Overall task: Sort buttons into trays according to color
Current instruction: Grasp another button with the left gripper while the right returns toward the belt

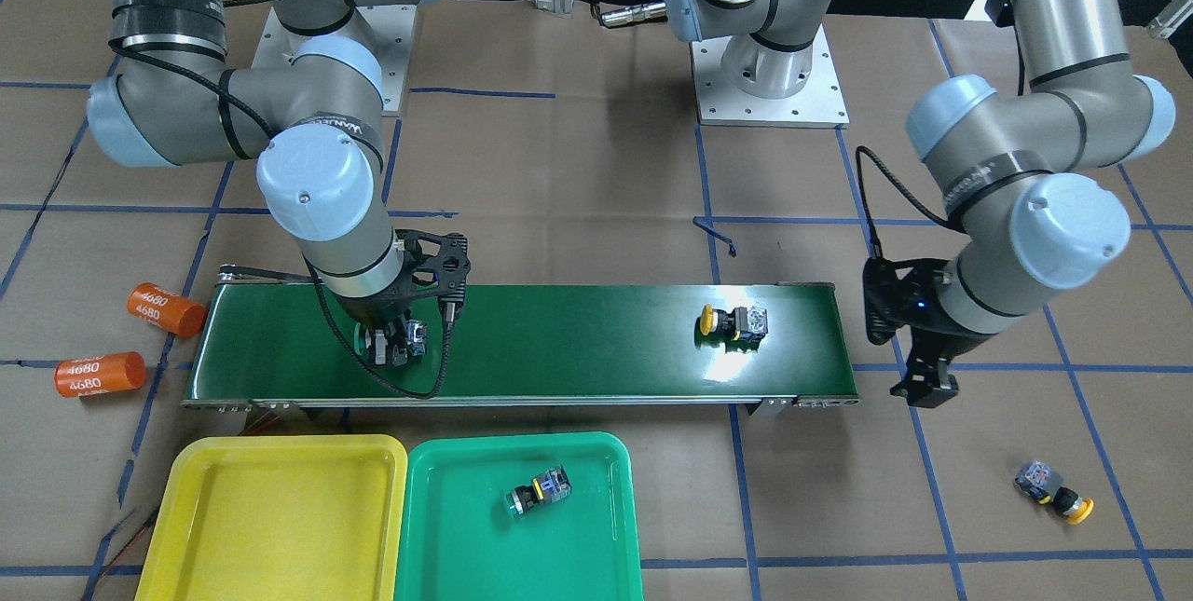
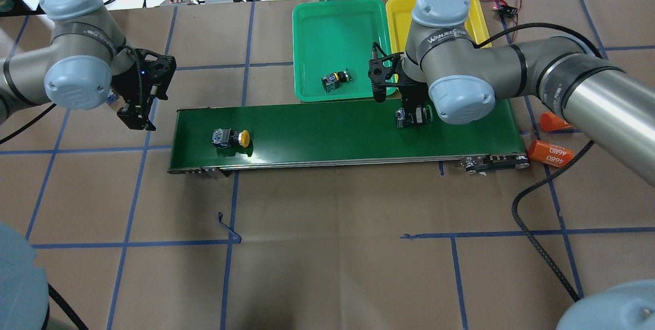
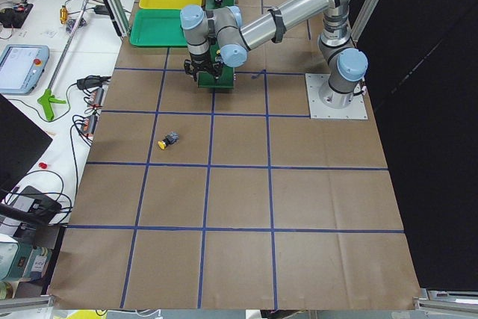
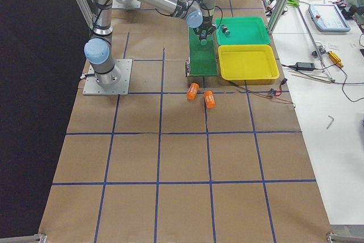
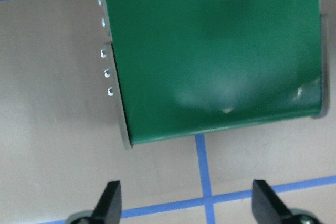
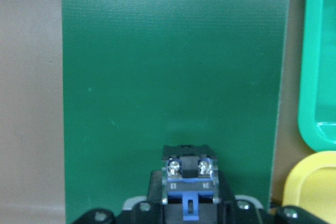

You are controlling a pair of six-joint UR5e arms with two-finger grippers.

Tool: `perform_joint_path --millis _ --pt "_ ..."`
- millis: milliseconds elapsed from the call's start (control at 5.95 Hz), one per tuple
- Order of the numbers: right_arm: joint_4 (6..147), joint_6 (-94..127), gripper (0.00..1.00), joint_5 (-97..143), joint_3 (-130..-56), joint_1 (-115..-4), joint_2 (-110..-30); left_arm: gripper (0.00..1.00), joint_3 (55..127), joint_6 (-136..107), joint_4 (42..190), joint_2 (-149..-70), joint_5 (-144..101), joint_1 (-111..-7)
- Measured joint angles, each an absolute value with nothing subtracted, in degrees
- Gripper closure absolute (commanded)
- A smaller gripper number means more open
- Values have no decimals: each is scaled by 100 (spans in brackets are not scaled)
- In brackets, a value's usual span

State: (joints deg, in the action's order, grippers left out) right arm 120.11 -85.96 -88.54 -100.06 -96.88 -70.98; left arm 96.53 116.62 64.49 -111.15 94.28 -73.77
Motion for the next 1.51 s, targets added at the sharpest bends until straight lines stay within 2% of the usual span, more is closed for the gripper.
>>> perform_joint_path --millis 336,504,672,840,1008,1176,1344,1512 --pt "12507 -8688 86 -8785 -9442 -9785 -6983 12 8929 13262 6127 -11833 9680 -6802" --pt "12922 -8706 84 -8769 -9040 -9981 -6602 12 8745 13895 5734 -12151 9698 -6584" --pt "13318 -8701 73 -8761 -8473 -10200 -6009 12 8631 14324 5347 -12432 9689 -6427" --pt "13510 -8680 25 -8757 -7803 -10364 -5375 12 8493 14608 5160 -12627 9675 -6362" --pt "13565 -8656 0 -8703 -7302 -10484 -4889 13 8353 14907 5089 -12794 9665 -6343" --pt "13546 -8658 0 -8601 -7101 -10545 -4696 14 8226 15124 5064 -12947 9650 -6342" --pt "13342 -8677 0 -8555 -7042 -10562 -4757 31 8128 15201 5044 -13075 9612 -6343" --pt "12821 -8687 0 -8684 -7051 -10555 -5015 67 8085 15227 5016 -13178 9573 -6343"
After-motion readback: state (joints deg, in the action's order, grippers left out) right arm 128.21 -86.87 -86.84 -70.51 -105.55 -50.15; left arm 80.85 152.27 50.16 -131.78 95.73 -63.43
